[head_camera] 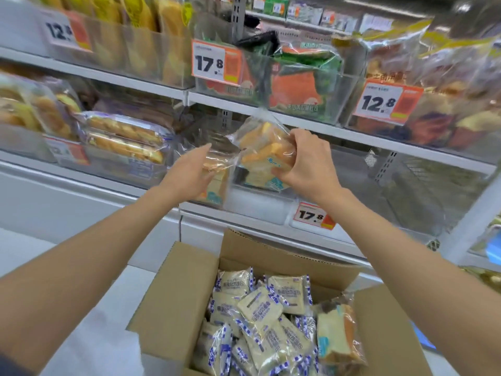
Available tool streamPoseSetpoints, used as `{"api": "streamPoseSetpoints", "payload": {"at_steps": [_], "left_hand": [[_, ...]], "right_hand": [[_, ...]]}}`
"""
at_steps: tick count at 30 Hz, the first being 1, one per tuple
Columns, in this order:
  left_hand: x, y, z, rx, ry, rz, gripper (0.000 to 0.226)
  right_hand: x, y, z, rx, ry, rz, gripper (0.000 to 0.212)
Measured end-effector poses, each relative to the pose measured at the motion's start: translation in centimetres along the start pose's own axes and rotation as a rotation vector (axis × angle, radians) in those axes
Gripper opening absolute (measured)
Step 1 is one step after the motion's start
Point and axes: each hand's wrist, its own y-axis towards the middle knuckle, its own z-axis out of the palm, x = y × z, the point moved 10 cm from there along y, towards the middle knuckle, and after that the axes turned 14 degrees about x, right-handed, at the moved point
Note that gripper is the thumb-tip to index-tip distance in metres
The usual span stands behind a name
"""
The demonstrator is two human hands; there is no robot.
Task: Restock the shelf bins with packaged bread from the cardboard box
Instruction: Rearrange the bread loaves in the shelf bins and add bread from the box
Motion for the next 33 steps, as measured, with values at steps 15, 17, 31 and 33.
{"api": "streamPoseSetpoints", "payload": {"at_steps": [15,17,31,33], "left_hand": [[3.0,5.1,4.0,-0.211,0.456,0.115,0.052],[2.9,4.9,4.0,-0.212,0.447,0.117,0.052],[2.9,4.7,3.8,-0.225,0.44,0.127,0.054],[2.9,4.7,3.9,-0.226,0.435,0.129,0.054]], "right_hand": [[-7.3,8.3,17.8,0.756,-0.221,0.179,0.115],[-6.9,8.3,17.8,0.749,-0.238,0.14,0.135],[-6.3,9.2,19.2,0.656,-0.159,0.142,0.129],[-6.3,9.8,19.5,0.637,-0.109,0.162,0.128]]}}
